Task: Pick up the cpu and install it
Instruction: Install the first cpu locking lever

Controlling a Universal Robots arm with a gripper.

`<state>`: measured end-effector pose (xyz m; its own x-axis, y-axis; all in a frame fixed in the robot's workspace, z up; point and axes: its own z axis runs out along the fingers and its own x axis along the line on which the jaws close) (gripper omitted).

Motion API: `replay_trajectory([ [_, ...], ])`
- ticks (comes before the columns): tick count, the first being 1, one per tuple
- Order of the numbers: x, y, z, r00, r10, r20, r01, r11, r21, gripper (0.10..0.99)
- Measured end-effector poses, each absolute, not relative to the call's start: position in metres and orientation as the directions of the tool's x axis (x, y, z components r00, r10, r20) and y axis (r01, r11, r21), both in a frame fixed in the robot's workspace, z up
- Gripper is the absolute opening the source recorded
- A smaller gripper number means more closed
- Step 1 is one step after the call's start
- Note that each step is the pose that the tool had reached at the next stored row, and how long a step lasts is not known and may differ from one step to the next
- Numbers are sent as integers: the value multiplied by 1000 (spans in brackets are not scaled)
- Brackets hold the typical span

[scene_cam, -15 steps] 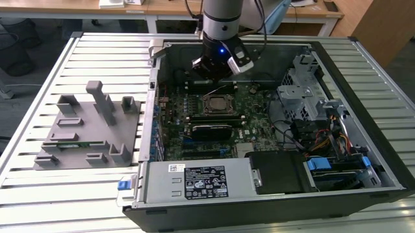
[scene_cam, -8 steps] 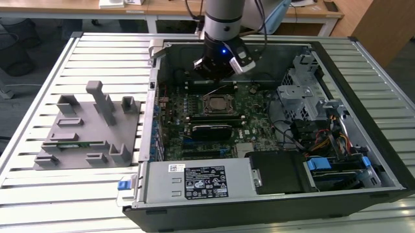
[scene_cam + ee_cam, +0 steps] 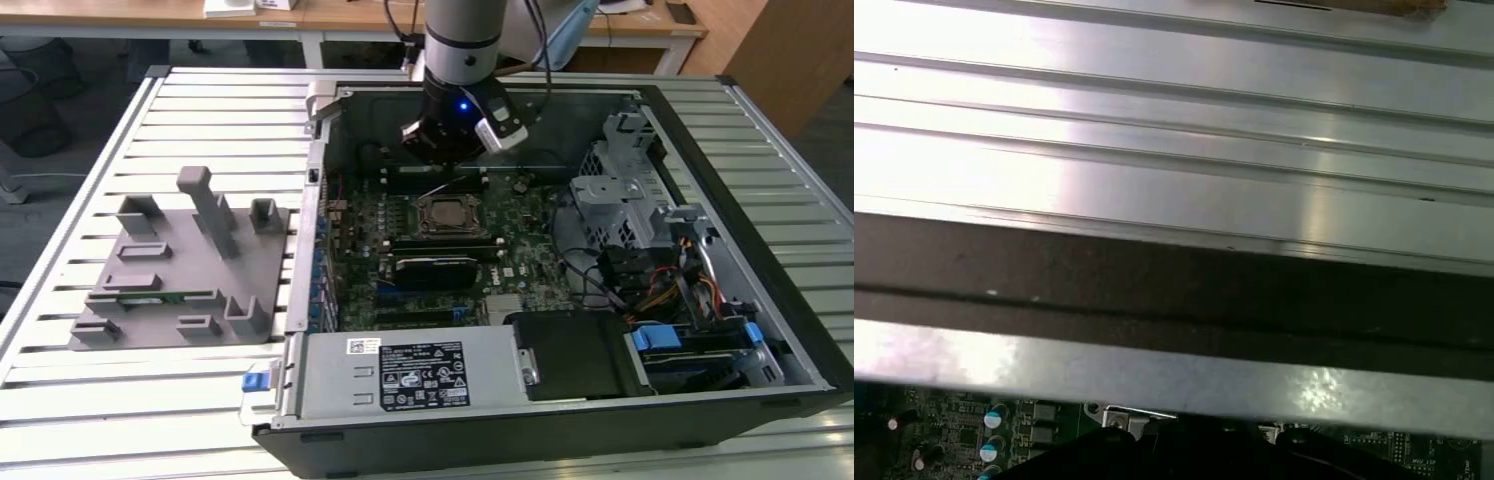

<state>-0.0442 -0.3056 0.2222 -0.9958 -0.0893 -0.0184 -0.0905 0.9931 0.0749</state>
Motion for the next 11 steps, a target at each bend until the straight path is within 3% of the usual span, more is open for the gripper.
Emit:
replay_trajectory([
  [11,-35,-305,219,-996,-85,-18,-86,993,75,106],
])
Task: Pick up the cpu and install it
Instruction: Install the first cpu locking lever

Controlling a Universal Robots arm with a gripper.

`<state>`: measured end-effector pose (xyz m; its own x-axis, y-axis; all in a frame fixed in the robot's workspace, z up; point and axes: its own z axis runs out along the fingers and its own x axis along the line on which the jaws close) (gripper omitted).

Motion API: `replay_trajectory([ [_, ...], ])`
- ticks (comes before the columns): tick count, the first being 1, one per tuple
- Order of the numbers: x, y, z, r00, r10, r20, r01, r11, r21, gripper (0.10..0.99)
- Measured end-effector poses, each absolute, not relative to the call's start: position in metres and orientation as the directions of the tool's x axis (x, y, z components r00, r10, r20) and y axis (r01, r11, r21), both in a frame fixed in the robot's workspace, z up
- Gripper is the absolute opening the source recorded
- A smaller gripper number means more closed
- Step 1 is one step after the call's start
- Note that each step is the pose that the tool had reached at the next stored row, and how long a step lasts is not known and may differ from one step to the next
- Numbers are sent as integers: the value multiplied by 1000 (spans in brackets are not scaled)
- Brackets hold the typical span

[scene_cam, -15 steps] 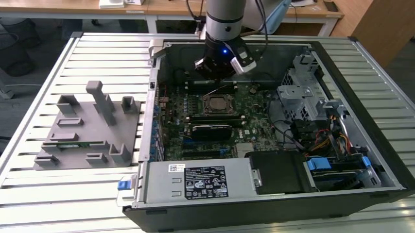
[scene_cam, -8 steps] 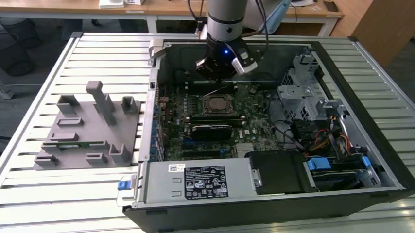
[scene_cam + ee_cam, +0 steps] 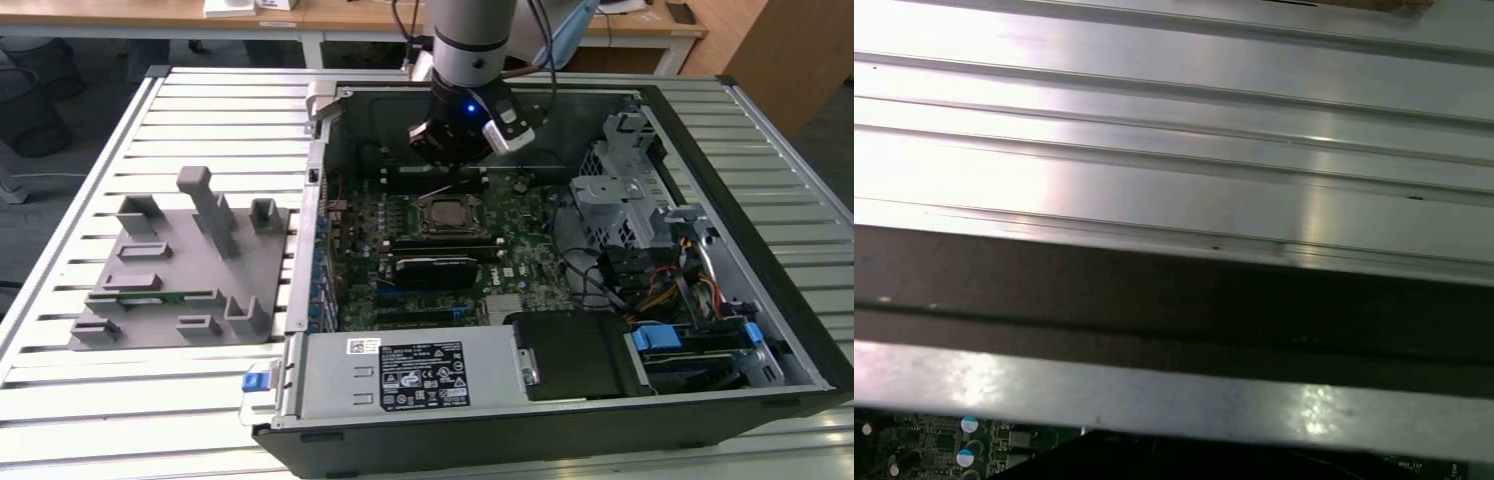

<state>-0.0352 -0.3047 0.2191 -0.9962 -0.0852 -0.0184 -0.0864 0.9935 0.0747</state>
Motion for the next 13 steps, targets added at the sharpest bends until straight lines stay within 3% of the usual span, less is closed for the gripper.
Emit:
replay_trajectory([
  [13,-30,-305,208,-996,-85,-18,-86,993,75,106],
])
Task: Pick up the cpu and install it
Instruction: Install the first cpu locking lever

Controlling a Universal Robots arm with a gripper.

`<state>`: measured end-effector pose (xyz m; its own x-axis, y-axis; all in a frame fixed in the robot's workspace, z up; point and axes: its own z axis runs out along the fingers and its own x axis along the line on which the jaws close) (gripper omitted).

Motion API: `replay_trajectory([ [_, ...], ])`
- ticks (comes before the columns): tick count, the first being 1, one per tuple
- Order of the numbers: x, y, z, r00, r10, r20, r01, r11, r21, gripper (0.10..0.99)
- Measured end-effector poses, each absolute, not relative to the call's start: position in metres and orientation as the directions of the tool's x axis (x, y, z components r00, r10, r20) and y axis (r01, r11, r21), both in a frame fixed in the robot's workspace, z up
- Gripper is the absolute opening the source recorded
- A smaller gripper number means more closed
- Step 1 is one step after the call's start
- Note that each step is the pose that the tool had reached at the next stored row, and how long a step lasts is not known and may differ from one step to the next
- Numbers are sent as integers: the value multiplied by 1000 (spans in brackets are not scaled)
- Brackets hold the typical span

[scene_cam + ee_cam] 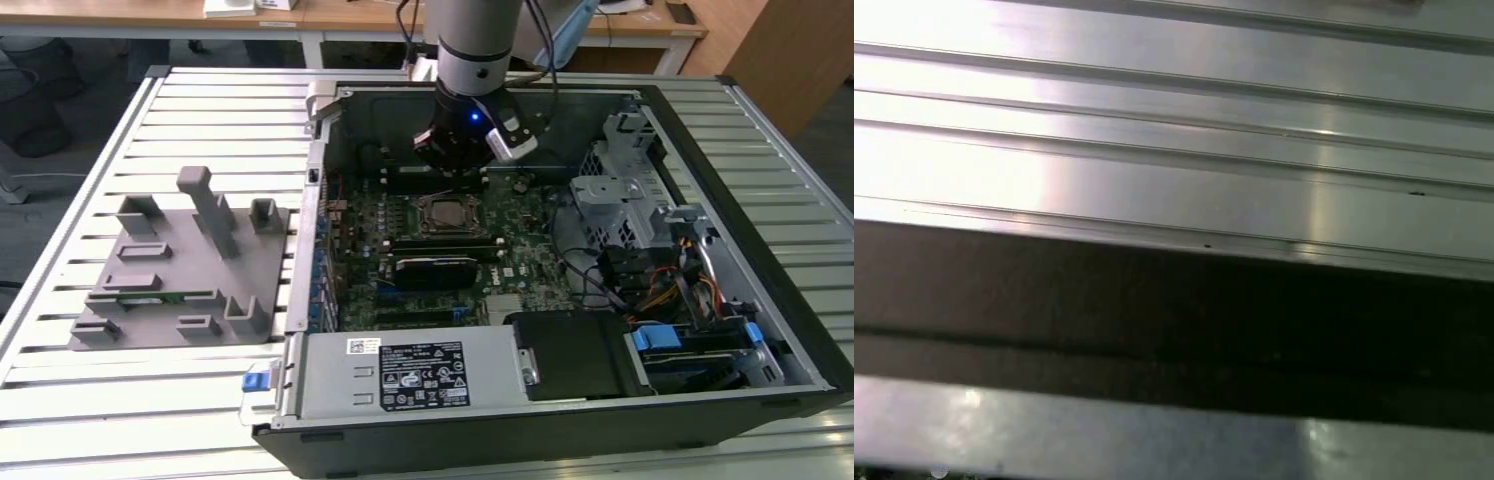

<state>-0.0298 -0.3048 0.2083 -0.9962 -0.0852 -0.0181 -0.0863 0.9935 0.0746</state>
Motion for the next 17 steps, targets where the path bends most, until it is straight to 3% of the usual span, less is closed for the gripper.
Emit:
replay_trajectory([
  [17,-27,-305,203,-996,-85,-16,-86,993,75,106],
])
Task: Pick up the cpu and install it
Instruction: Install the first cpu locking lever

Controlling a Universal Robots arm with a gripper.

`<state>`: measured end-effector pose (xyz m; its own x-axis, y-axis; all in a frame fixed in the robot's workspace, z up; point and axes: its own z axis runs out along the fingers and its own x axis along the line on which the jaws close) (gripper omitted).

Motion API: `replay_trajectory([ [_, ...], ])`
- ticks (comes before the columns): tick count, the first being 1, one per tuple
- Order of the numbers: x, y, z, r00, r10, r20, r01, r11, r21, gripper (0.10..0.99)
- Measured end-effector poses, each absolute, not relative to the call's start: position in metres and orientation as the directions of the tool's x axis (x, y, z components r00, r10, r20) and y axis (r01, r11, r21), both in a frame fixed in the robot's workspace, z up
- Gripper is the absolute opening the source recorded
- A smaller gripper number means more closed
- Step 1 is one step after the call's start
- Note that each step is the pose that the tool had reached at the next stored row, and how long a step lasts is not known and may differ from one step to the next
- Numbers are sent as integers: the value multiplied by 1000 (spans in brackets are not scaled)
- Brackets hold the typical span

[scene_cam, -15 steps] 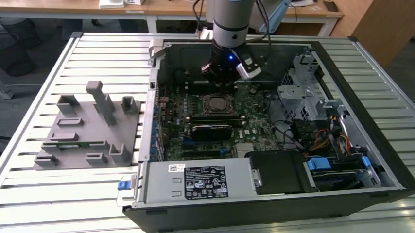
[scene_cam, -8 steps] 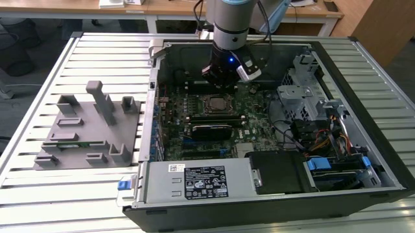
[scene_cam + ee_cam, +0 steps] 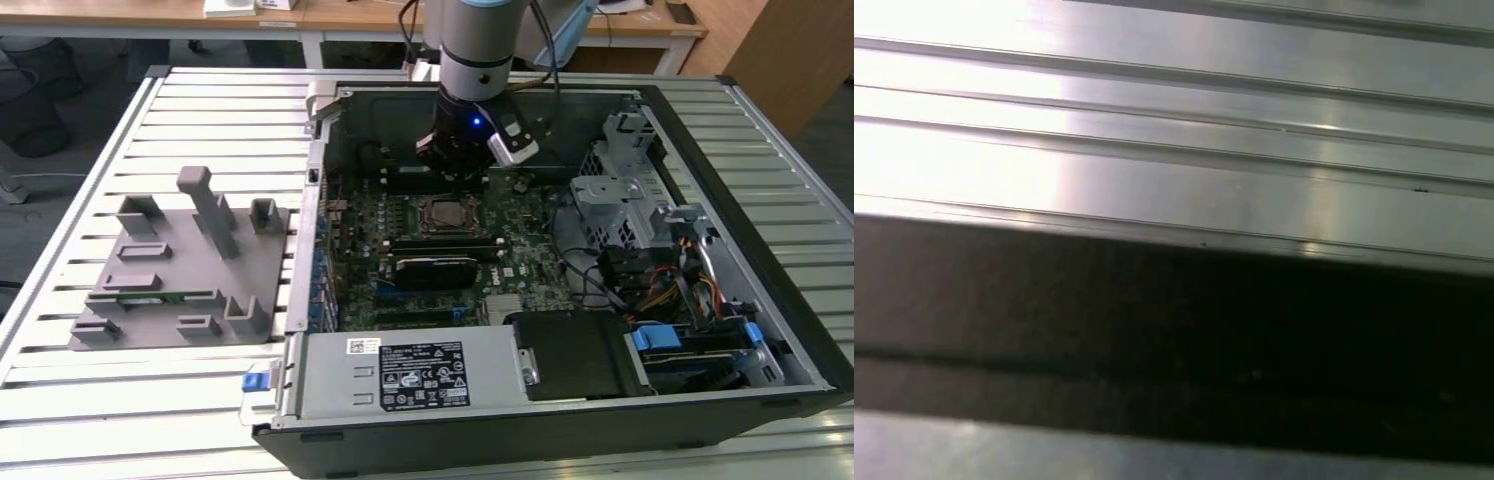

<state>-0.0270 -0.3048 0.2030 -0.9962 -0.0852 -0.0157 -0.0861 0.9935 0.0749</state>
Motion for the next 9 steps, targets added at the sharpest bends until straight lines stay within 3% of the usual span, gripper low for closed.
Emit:
replay_trajectory([
  [9,-27,-305,199,-996,-85,-14,-86,994,60,106],
])
